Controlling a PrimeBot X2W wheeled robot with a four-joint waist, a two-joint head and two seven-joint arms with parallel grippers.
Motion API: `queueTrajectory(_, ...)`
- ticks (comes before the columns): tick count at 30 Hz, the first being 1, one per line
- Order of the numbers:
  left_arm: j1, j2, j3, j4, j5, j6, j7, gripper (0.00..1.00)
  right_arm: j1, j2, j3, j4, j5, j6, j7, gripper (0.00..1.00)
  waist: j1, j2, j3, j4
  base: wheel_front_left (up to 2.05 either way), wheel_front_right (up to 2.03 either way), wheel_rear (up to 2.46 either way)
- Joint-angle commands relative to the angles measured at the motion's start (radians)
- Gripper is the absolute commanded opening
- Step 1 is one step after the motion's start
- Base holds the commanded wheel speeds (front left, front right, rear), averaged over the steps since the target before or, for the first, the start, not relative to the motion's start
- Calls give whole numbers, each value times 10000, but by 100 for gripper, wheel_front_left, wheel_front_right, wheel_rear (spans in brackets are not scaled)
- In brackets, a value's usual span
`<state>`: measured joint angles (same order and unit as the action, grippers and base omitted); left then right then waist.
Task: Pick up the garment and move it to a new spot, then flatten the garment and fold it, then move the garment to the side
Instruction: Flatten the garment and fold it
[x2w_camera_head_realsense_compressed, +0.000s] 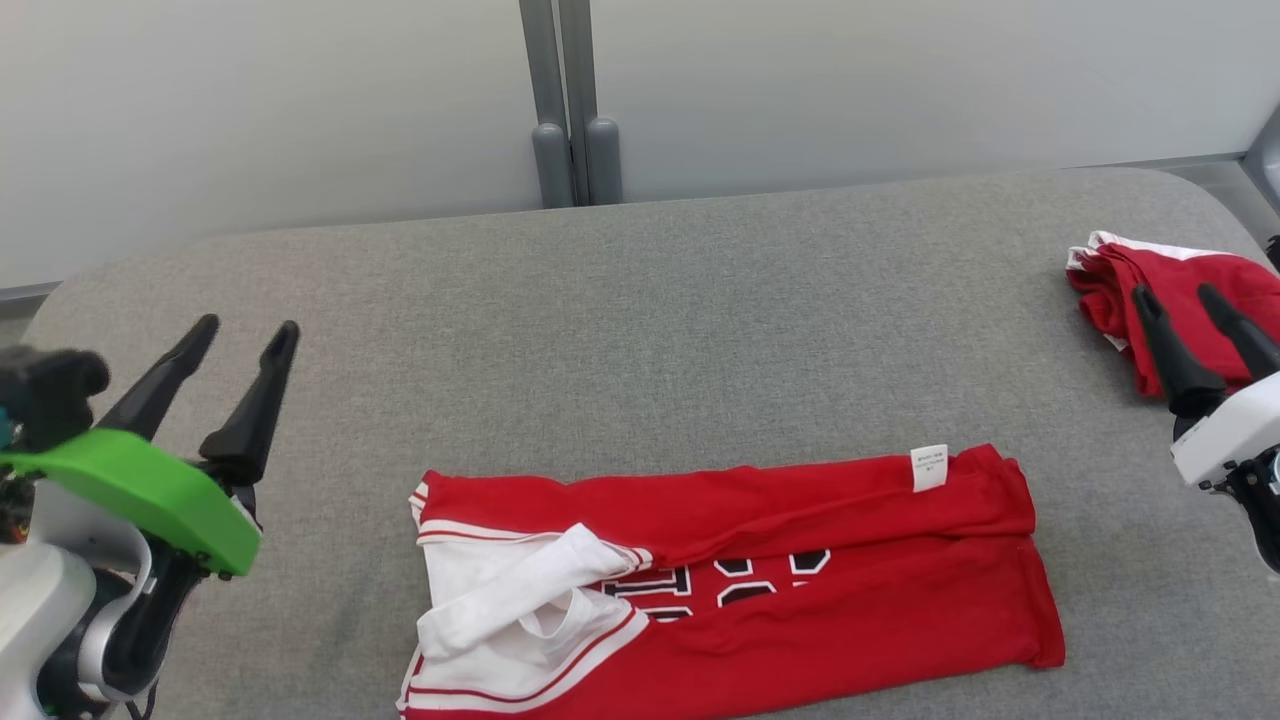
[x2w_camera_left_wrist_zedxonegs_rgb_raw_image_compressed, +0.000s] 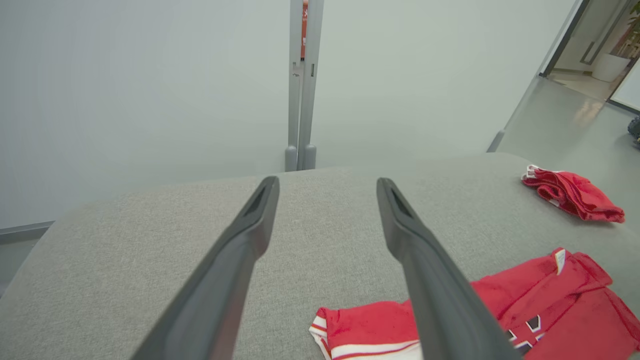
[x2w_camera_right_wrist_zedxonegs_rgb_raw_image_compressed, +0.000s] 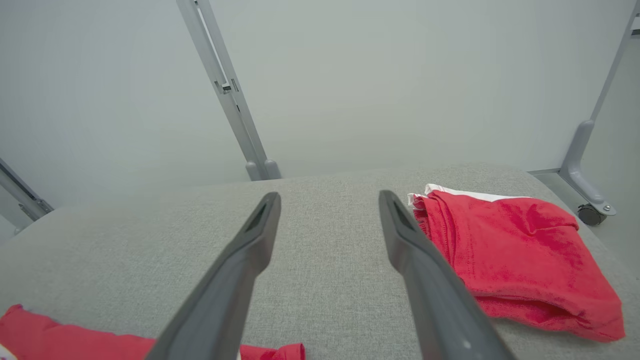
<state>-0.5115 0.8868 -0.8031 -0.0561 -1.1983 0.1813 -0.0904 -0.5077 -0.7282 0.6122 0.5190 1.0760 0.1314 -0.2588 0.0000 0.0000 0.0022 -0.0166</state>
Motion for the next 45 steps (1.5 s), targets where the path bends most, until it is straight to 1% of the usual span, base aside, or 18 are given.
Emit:
queueTrajectory(1, 501, -118, 233, 42, 131, 350, -785, 100, 338, 274, -832, -180, -494, -14, -66, 100, 0, 0, -14, -28, 0, 0, 0)
queueTrajectory(3, 980, -197, 475, 82, 392, 743, -1413, 100, 946, 805, -1782, -506, -1213, -13, -59, 100, 0, 0, -12, -37, 0, 0, 0)
queueTrajectory(6, 1605, -531, 1067, 135, 753, 1045, -1706, 100, 1853, 1503, -3101, -1086, -2103, -13, -63, 100, 0, 0, 13, 8, 0, 0, 0)
queueTrajectory(8, 1985, -1015, 1920, 83, 1292, 1145, -1760, 100, 2507, 2024, -3760, -1491, -2547, -13, -66, 100, 0, 0, 34, 55, 0, 0, 0)
queueTrajectory(10, 2652, -1631, 2758, 36, 1984, 1104, -1745, 100, 3162, 2469, -4255, -1692, -2949, -13, -65, 100, 0, 0, 57, 85, 0, 0, 0)
queueTrajectory(13, 3564, -2535, 3796, -52, 3001, 879, -1752, 100, 3859, 3034, -4704, -1875, -3387, -10, -61, 100, 0, 0, 81, 98, 0, 0, 0)
queueTrajectory(17, 4489, -3586, 4502, 10, 3946, 474, -1753, 100, 4384, 3516, -5057, -1934, -3804, -10, 222, 100, 0, 0, 179, 105, 0, 0, 0)
queueTrajectory(19, 4714, -4013, 4722, 125, 4302, 198, -1753, 100, 4471, 3643, -5180, -1947, -3953, -10, 418, 100, 0, 0, 236, 145, 0, 0, 0)
queueTrajectory(23, 4735, -4564, 4887, 443, 4815, -272, -1754, 100, 4386, 3833, -5339, -1771, -4167, -10, 1151, 100, 0, 0, 390, 226, 0, 0, 0)
queueTrajectory(26, 4551, -4803, 4980, 661, 5042, -526, -1755, 100, 4075, 3898, -5362, -1588, -4293, -10, 1786, 100, 0, 0, 521, 276, 0, 0, 0)
queueTrajectory(29, 4357, -4978, 4902, 928, 5255, -766, -1755, 100, 3782, 3853, -5158, -1159, -4358, -10, 2755, 100, 0, 0, 626, 349, 0, 0, 0)
queueTrajectory(36, 4061, -5225, 4826, 1565, 5460, -1118, -1756, 100, 3073, 4067, -5419, 97, -4121, -10, 4928, 100, 0, 0, 717, 564, 0, 0, 0)
queueTrajectory(39, 4001, -5278, 4869, 1729, 5501, -1193, -1756, 100, 2852, 4177, -5611, 437, -4155, -10, 5429, 100, 0, 0, 757, 645, 0, 0, 0)
queueTrajectory(45, 3928, -5371, 4898, 1977, 5522, -1298, -1756, 100, 2624, 4610, -5835, 1007, -4221, -8, 6096, 100, 0, 0, 809, 781, 0, 0, 0)
